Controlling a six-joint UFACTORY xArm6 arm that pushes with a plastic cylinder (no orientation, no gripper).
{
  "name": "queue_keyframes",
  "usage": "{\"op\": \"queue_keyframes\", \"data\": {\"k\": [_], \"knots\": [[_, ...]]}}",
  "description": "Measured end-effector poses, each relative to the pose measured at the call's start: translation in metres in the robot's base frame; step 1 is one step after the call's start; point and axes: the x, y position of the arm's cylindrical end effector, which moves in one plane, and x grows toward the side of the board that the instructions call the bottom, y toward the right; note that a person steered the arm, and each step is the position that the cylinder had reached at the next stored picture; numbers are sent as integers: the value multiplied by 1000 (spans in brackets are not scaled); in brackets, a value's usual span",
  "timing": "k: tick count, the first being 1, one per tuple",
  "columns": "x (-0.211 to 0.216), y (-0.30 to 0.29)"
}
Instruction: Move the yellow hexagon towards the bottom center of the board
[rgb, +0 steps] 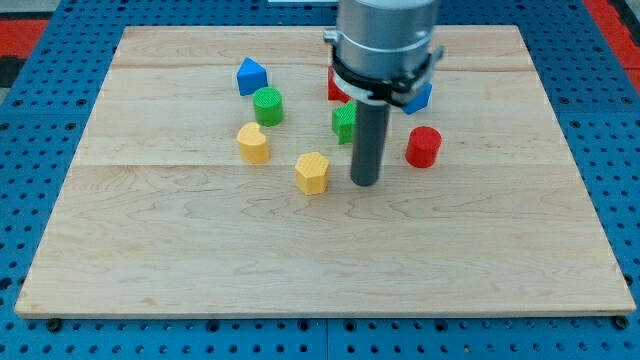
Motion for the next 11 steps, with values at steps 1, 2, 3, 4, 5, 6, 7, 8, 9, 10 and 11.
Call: {"op": "queue_keyframes", "data": {"k": [1,2,3,4,5,6,7,8,9,10,11], "knots": [[-27,-10],[-33,-45],[-6,-54],[5,-54],[4,-73],[5,-109],[26,-102],[30,-89],[30,-75],[30,-47],[30,-46]]}}
